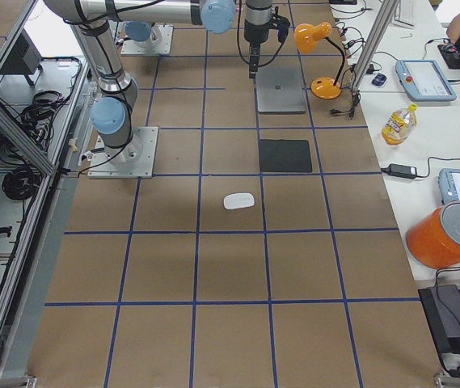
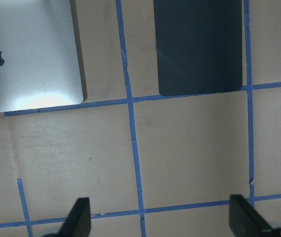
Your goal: Place pen and mouse around notebook
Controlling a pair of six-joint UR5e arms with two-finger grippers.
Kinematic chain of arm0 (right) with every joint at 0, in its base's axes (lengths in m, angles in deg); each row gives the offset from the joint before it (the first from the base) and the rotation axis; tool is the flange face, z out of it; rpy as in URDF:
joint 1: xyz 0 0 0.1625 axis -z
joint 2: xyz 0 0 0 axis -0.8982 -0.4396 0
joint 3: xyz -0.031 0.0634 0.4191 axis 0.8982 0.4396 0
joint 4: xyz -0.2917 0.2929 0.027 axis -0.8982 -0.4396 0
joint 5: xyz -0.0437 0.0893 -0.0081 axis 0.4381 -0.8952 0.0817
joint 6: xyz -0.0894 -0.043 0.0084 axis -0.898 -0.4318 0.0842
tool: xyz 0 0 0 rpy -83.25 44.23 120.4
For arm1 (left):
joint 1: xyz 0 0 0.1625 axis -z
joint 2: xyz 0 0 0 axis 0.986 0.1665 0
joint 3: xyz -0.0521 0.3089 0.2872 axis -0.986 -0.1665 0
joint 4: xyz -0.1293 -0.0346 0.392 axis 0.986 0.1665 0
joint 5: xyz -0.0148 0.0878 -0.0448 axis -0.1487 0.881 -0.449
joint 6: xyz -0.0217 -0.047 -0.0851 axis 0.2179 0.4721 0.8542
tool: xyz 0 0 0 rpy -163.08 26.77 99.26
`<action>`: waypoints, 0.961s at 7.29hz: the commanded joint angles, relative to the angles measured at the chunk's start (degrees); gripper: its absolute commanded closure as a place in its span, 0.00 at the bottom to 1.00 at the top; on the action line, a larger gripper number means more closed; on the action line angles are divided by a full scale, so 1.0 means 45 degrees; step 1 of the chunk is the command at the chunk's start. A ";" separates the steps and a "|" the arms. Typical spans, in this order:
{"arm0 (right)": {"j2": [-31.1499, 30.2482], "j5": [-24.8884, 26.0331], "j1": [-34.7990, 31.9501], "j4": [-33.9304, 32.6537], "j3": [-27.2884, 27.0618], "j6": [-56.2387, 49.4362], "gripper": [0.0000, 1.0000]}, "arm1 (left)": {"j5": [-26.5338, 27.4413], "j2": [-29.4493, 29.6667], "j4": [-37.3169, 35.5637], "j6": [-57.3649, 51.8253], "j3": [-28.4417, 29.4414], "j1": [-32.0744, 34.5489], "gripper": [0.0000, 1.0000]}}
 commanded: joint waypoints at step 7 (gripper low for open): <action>0.1719 0.0085 0.1377 -0.0666 0.1520 -0.1751 0.00 | 0.0570 -0.0092 0.0137 -0.0058 -0.0147 0.0011 0.00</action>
